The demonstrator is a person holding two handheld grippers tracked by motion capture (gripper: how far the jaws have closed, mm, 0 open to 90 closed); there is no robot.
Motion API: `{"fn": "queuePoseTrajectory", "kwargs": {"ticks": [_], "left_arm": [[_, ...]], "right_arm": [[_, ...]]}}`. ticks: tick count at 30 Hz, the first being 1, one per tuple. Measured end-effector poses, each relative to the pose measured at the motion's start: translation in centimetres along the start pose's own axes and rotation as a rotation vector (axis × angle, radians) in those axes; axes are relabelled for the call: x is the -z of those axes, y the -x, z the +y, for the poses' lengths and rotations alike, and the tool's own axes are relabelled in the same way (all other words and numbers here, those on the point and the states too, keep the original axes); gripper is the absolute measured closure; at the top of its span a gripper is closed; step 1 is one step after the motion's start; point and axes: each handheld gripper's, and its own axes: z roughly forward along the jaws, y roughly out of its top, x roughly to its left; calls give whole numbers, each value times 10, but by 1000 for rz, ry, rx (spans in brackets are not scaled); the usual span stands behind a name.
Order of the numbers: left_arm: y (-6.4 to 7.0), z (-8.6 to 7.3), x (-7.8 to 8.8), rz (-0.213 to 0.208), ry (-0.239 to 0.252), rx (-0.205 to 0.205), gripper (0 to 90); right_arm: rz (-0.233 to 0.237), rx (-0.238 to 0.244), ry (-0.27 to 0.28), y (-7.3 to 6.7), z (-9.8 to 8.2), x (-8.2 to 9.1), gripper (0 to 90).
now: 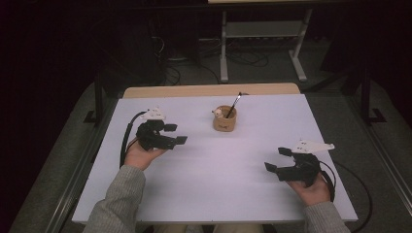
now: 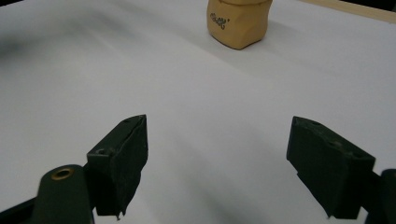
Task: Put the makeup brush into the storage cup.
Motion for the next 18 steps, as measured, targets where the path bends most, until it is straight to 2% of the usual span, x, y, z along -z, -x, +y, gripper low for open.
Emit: {"fn": "queuePoseTrajectory", "kwargs": {"ticks": [7,18], "left_arm": [[4,-5,2,-3,-11,-11,307],[5,-22,11,7,-9,3,299]], "right_arm": [[0,1,0,0,0,1,194],[-7,-5,8,2,-2,5,194]]}}
